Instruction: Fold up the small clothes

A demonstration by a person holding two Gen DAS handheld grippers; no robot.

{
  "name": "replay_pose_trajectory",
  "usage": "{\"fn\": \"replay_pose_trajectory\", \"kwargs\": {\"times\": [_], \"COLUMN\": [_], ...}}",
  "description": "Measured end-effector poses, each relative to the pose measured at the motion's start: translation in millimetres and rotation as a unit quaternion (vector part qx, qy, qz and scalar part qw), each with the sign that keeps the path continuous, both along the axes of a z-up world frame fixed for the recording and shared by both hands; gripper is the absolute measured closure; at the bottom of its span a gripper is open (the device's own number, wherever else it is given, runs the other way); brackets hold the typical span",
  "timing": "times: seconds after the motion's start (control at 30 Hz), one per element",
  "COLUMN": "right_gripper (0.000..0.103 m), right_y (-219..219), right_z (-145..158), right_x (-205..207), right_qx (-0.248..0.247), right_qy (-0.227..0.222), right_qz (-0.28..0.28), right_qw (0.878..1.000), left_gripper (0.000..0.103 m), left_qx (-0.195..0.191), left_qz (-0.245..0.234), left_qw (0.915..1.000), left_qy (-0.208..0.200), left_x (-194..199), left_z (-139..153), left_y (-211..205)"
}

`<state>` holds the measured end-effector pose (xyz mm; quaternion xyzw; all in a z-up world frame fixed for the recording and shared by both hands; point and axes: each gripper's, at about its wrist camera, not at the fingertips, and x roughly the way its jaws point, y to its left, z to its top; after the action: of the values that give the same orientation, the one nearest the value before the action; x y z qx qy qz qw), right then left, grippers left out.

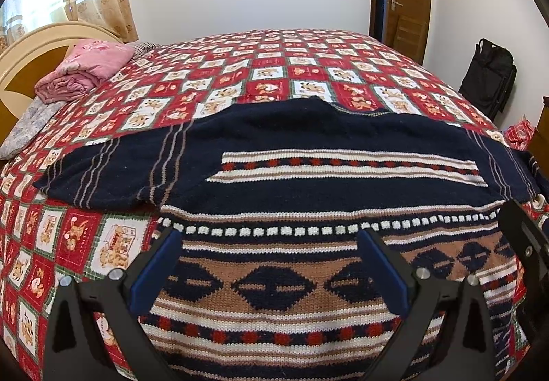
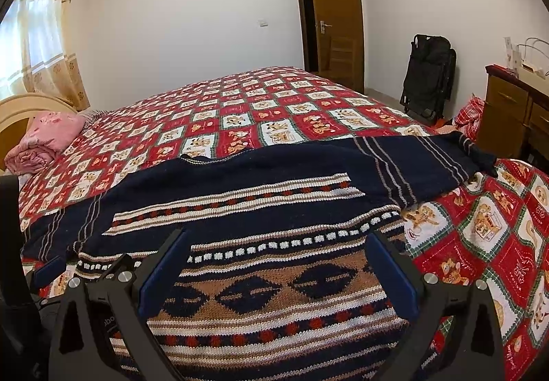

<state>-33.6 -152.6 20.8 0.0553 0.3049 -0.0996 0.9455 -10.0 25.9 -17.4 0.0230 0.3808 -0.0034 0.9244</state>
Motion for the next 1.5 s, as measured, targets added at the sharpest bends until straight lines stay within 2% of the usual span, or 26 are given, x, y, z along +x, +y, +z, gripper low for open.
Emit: {"fn": "replay_pose_trajectory", "kwargs": {"times": [0.43, 0.7, 0.9, 1.0, 1.1, 1.2, 1.33, 1.43, 1.5], "right_gripper": [0.001, 0.001, 0.001, 0.001, 0.001, 0.001, 0.001, 0.001, 0.001], "right_y": [-11, -11, -25, -55, -105, -183, -295, -364, -386], "right_z": [-6, -14, -18, -3, 21, 35, 32, 16, 6], "right_x": [6, 9, 16, 17, 23, 38, 45, 41, 41], "right_qx": [0.004, 0.009, 0.029, 0.024, 0.012, 0.033, 0.020, 0.065, 0.078], "right_qy": [0.016, 0.023, 0.033, 0.013, -0.006, 0.011, 0.045, 0.055, 0.060], "right_qz": [-0.011, 0.002, 0.009, -0.017, -0.047, -0.102, -0.224, -0.262, -0.269], "right_qw": [1.000, 1.000, 0.999, 0.999, 0.999, 0.994, 0.973, 0.961, 0.958], "left_gripper": [0.000, 0.000, 0.000, 0.000, 0.000, 0.000, 0.000, 0.000, 0.000], "left_qx": [-0.001, 0.005, -0.022, -0.039, -0.046, -0.043, -0.037, -0.032, -0.027], "left_qz": [-0.004, -0.012, -0.030, -0.039, -0.045, -0.052, -0.054, -0.055, -0.059], "left_qw": [1.0000, 0.9999, 0.9992, 0.9984, 0.9979, 0.9977, 0.9978, 0.9978, 0.9977], "left_qy": [0.004, 0.011, 0.012, 0.012, 0.002, 0.001, 0.007, 0.015, 0.022], "left_x": [0, 2, 3, 5, 5, 7, 12, 15, 17], "left_z": [-5, -8, -10, -10, -9, -9, -12, -16, -19], "left_y": [-5, -13, -14, -15, -18, -22, -28, -32, -35]}}
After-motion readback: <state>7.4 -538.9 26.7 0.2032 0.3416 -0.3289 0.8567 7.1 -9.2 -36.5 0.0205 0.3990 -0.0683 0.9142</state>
